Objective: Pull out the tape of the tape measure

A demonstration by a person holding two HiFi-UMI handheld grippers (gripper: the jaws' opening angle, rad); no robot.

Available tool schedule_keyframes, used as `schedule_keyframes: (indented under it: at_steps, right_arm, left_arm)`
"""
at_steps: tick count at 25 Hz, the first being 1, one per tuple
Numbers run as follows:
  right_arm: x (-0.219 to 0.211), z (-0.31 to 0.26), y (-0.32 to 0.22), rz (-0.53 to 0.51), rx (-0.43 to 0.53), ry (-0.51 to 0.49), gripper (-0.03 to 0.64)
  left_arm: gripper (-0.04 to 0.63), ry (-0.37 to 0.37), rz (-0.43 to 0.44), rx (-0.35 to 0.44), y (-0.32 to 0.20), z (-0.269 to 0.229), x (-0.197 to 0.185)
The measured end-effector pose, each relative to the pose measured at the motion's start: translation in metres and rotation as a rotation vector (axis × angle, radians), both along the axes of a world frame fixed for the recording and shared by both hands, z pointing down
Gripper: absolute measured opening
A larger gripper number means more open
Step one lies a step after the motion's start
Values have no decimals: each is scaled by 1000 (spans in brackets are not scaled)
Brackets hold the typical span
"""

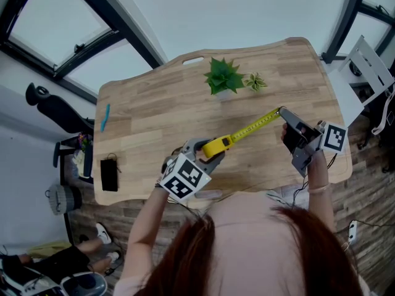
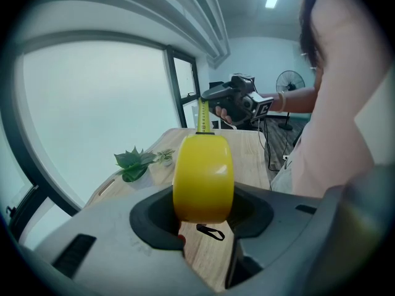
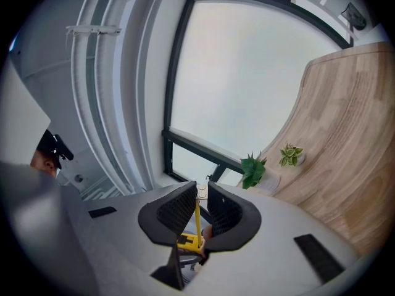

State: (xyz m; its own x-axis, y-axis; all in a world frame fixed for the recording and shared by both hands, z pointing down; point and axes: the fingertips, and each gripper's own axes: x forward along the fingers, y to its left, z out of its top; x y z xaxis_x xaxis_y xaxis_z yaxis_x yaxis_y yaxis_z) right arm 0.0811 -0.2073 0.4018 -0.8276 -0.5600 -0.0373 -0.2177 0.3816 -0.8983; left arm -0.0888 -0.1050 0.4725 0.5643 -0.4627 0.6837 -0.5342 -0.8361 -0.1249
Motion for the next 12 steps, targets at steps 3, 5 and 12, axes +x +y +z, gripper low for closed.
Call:
schedule_keyframes:
  at_steps: [3, 5, 12]
  right_arm:
    - [-4, 2, 1, -10, -4, -3, 51]
    - [-7, 3, 2, -15, -8, -5, 51]
    - [-21, 8, 9, -50, -9, 0, 51]
  left_arm:
    - [166, -1, -3, -1, 0, 0, 1]
    - [166, 0, -4, 4, -1, -1, 2]
    - [166, 11, -3, 8, -2, -3, 7]
